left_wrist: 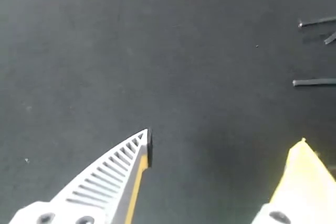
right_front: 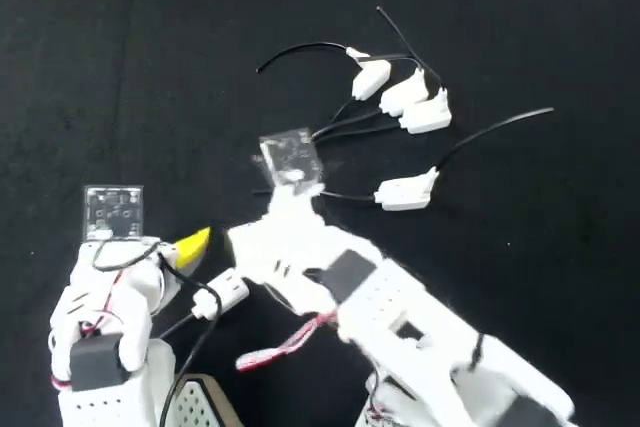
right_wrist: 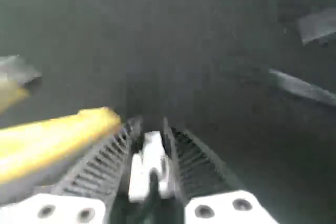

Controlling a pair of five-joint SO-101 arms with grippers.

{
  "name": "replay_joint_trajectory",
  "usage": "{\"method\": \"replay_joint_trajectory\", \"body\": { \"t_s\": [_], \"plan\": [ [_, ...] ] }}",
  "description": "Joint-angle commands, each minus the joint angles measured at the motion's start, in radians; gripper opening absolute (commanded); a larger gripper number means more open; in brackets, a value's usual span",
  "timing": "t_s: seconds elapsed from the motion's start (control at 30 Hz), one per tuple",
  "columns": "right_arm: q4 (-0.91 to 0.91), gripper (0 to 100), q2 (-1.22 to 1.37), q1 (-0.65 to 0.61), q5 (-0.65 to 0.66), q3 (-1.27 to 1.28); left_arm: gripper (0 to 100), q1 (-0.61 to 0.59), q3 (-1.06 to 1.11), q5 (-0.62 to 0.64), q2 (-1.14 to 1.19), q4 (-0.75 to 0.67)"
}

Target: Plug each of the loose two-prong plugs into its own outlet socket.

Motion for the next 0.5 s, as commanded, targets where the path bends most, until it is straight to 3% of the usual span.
{"method": "replay_joint_trajectory", "body": {
  "t_s": [0.0,0.23,0.47],
  "plan": [
    [0.077,1.1,0.139,0.060,0.044,-0.125,40,-0.084,0.047,-0.118,-0.003,-0.003],
    [0.209,1.1,0.412,0.080,0.112,-0.311,40,-0.213,0.179,-0.308,-0.005,-0.008],
    [0.130,1.2,0.558,0.141,0.212,-0.366,40,-0.219,0.189,-0.324,-0.005,-0.012]
  ]
}}
